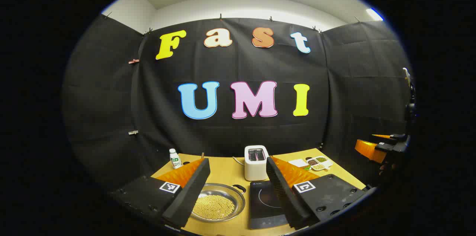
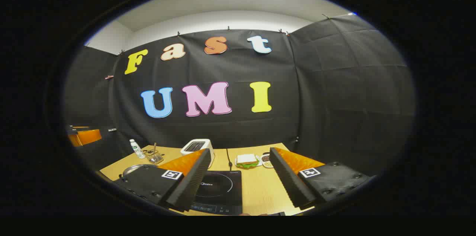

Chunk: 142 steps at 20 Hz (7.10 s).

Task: First push the handle of the pot to place it horizontally, then grasp the pot with both hands and set it on the induction cooktop.

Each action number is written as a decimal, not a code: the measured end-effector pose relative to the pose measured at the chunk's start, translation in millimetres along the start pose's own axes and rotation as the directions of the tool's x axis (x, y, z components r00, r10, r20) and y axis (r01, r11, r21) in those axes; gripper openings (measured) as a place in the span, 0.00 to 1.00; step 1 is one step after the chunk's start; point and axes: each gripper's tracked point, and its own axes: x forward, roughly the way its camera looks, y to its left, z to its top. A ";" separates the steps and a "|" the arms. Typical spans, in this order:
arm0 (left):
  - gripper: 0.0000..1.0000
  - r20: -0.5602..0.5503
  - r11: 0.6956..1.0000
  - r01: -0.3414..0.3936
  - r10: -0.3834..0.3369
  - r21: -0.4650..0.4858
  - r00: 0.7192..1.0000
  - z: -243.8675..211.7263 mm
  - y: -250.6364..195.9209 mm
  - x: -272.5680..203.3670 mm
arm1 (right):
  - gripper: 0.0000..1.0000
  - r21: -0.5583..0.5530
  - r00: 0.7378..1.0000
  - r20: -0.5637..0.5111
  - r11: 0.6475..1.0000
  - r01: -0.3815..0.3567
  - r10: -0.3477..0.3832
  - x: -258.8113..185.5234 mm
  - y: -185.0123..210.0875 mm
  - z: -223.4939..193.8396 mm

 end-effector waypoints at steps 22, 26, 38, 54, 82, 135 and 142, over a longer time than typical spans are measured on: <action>0.92 -0.010 0.997 0.067 -0.068 -0.046 0.998 -7.3 58.4 23.0 | 0.98 -0.042 0.997 0.039 0.997 0.070 -0.069 -8.4 60.8 6.0; 0.95 -0.019 0.994 0.088 -0.090 -0.059 0.996 -13.7 60.7 17.1 | 0.98 -0.055 0.996 0.042 0.996 0.075 -0.073 -12.0 66.6 2.6; 0.95 -0.060 0.991 0.102 -0.108 -0.092 0.992 -32.9 80.9 10.0 | 0.98 -0.066 0.997 0.032 0.995 0.075 -0.073 -24.4 74.3 -1.8; 0.07 -0.311 0.982 0.048 -0.105 -0.185 0.945 -127.1 164.3 7.1 | 0.98 -0.077 0.997 -0.022 0.995 0.069 -0.071 -34.5 99.8 -32.7; 0.05 -0.652 0.951 0.225 -0.310 -0.213 0.692 -316.5 175.4 4.3 | 0.98 -0.165 0.993 -0.101 0.986 0.039 -0.056 -48.6 153.0 -89.9; 0.05 -0.794 0.991 0.127 -0.115 -0.048 0.597 -363.3 300.9 137.5 | 0.99 -0.207 0.940 -0.254 0.962 0.177 -0.228 -40.2 124.7 -134.1; 0.05 -0.792 0.992 0.124 -0.098 -0.028 0.603 -363.8 312.0 156.1 | 0.99 -0.203 0.927 -0.274 0.958 0.205 -0.256 -43.2 117.7 -138.1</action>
